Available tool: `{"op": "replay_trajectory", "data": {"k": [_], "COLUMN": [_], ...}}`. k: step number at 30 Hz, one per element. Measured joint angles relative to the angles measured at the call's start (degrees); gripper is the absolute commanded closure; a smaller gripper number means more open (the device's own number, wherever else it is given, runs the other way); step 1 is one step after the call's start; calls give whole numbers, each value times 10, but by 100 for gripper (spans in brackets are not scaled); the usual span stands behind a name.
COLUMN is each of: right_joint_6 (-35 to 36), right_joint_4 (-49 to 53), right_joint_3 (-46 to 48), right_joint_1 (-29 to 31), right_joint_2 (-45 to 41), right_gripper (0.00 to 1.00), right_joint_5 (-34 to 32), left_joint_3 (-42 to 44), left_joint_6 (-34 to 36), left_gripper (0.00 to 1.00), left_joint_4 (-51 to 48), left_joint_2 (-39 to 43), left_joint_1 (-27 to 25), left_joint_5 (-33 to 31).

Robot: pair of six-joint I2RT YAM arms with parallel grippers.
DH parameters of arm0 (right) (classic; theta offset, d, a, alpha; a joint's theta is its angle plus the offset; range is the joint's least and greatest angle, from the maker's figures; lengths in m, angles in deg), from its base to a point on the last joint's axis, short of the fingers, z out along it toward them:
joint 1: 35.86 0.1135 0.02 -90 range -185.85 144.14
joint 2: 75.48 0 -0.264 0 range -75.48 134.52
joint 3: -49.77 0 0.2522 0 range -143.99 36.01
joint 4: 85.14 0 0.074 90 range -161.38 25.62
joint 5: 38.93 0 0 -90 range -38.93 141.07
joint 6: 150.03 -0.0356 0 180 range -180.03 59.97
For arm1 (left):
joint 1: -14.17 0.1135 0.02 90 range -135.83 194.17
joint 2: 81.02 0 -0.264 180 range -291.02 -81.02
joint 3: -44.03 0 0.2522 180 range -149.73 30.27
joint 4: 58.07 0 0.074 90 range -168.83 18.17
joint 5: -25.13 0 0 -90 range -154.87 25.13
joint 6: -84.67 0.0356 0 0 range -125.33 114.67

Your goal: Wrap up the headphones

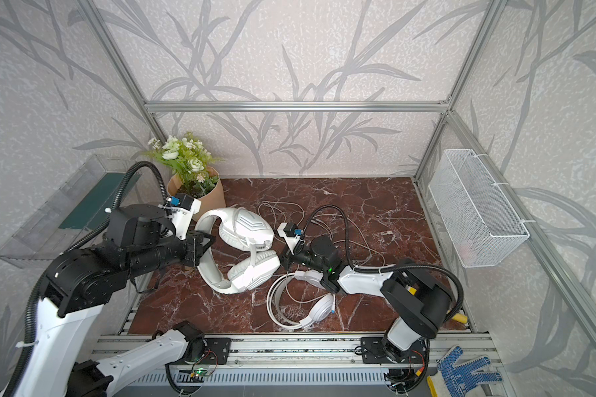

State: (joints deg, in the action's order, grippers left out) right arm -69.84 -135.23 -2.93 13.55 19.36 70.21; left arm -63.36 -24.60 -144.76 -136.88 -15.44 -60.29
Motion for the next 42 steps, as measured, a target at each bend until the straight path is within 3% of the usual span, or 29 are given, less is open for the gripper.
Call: {"op": "replay_trajectory", "data": {"k": [7, 13, 18, 22, 28, 33, 39, 42], "right_joint_6": [-29, -31, 3, 17, 27, 25, 29, 27], "right_joint_4": [-85, -101, -12, 64, 150, 185, 178, 162], "right_joint_3": [1, 31, 58, 57, 49, 14, -5, 2], "right_joint_1": [13, 16, 16, 16, 28, 61, 128, 121], "right_joint_2": [86, 67, -43, -120, -123, -64, -26, -19], "right_gripper": [9, 10, 10, 13, 18, 30, 36, 56], "right_joint_5": [-1, -24, -63, -52, 4, 12, -56, -78], "left_joint_3": [-10, -10, -10, -10, -10, -10, -10, -10], "left_joint_6": [-4, 0, 7, 12, 13, 12, 8, 5], "left_gripper": [100, 100, 100, 100, 100, 100, 100, 100], "left_joint_4": [-9, -14, -18, -22, -25, -25, -25, -25], "left_joint_2": [-13, -16, -17, -19, -25, -24, -20, -15], "left_joint_1": [0, 0, 0, 0, 0, 0, 0, 0], "left_joint_5": [-16, -37, -54, -64, -65, -64, -64, -64]}}
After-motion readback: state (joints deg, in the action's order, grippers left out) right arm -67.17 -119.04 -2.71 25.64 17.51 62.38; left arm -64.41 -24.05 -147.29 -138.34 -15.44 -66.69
